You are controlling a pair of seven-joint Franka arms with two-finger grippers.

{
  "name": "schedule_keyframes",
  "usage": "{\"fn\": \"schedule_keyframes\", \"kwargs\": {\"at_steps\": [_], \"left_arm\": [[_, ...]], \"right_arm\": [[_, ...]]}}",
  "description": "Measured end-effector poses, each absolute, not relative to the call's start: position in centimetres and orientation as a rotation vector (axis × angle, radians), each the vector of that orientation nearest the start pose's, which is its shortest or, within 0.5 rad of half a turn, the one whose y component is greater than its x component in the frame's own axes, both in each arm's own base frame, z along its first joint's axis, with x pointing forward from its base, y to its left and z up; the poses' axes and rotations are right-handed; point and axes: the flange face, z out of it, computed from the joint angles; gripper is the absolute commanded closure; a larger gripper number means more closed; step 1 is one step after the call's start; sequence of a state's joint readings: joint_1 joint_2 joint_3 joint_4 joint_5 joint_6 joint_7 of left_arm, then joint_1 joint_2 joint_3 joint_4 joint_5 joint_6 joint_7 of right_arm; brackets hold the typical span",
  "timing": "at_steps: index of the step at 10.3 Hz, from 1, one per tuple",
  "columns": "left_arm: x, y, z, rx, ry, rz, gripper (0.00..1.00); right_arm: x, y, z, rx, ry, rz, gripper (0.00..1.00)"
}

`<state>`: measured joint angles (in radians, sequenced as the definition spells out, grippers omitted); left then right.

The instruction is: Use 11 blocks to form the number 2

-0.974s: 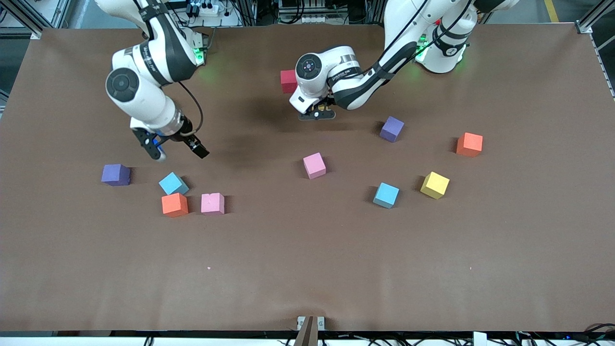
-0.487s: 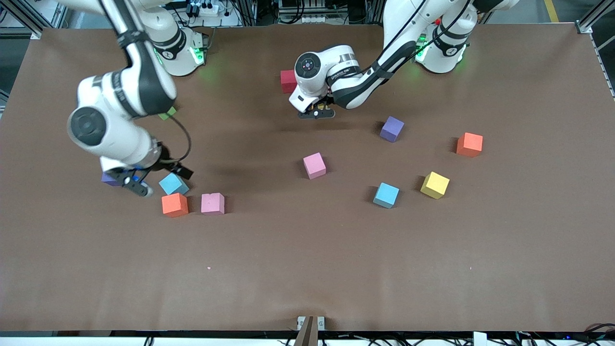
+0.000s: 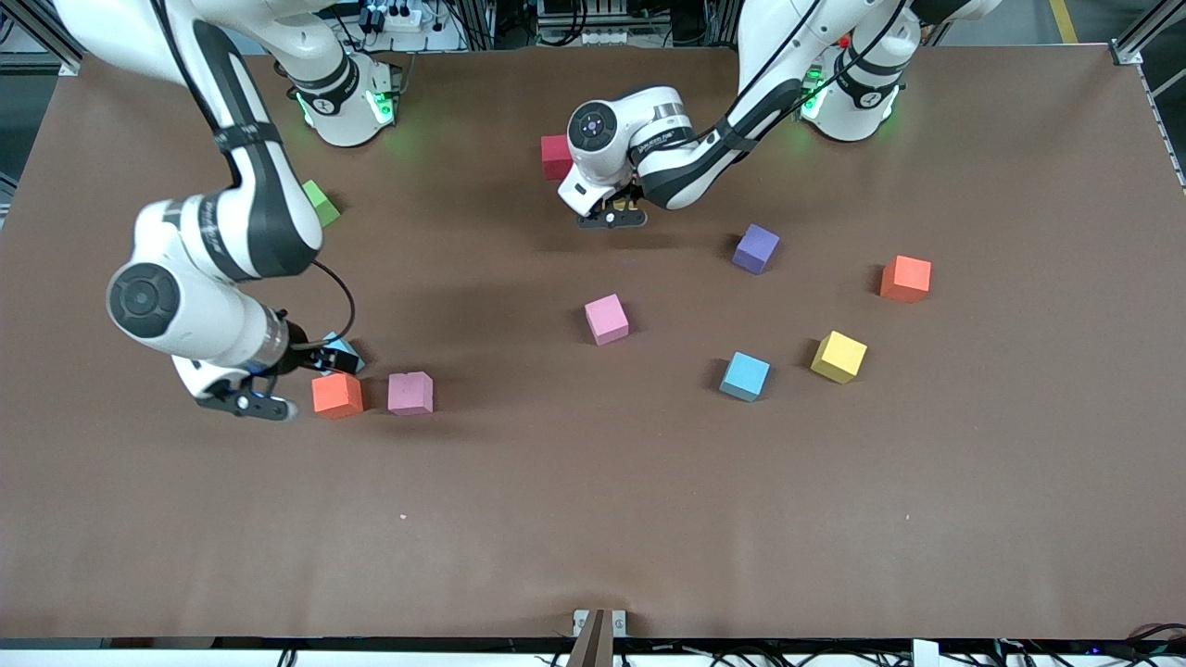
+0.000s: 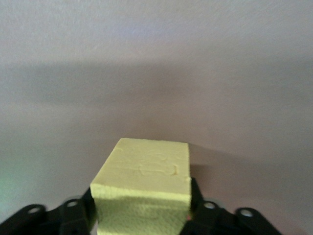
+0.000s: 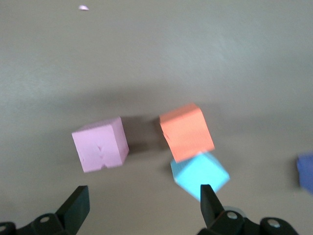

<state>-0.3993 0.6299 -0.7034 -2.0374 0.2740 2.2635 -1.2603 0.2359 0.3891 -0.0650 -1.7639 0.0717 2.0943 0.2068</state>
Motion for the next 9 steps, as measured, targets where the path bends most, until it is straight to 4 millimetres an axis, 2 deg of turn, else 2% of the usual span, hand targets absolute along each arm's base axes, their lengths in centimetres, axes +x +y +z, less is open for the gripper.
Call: {"fn": "schedule_keyframes", "kwargs": {"at_steps": [2, 4, 6, 9], "left_arm": [[26.4, -50.2, 17.5, -2.981, -0.027, 0.434, 0.00], [27.9, -50.9, 18.7, -2.989, -0.050, 0.419, 0.00], [30.4, -52.0, 21.9, -2.941, -0.080, 0.407, 0.00], [33.3, -53.3, 29.4, -2.941, -0.181, 0.359, 0.00]], "right_arm": [[64.5, 13.0, 31.0, -3.108, -0.083, 0.001, 0.00], [64.9, 14.8, 28.2, -3.103, -0.179, -0.062, 0.00], [64.8, 15.6, 26.4, -3.105, -0.214, -0.043, 0.00], [64.5, 15.7, 24.3, -3.080, -0.170, 0.006, 0.00]]}}
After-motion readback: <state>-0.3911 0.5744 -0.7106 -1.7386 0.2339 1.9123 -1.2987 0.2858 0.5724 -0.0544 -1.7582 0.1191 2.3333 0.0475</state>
